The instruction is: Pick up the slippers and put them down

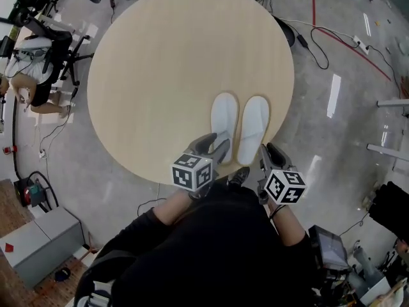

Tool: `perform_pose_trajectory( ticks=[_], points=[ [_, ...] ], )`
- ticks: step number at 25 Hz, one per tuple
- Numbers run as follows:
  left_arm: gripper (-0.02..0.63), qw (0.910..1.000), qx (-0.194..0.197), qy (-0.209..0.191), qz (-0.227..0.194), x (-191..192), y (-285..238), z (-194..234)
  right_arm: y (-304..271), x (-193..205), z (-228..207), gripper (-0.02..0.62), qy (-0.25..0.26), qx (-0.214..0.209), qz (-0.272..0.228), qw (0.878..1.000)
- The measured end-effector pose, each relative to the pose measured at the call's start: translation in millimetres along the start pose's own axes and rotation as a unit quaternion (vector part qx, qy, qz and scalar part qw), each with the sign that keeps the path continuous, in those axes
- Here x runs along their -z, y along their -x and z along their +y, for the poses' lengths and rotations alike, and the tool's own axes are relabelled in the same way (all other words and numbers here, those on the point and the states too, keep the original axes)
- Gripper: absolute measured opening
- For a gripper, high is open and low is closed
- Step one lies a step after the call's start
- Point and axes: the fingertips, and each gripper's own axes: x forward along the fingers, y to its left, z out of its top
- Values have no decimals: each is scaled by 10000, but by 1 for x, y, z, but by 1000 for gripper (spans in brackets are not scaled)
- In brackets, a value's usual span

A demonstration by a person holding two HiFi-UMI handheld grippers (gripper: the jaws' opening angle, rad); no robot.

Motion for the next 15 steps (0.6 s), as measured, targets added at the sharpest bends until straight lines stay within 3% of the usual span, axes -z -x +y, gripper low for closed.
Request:
perform_pose_trajectory(
  ticks=[6, 15],
  points=[
    [199, 9989, -14, -21, 477, 7, -32, 28, -37, 11, -22, 166, 15, 363, 394, 9986],
    [198, 9955, 103, 206, 915, 21, -73, 36, -75, 22, -38, 169, 18, 398, 624, 9973]
  ],
)
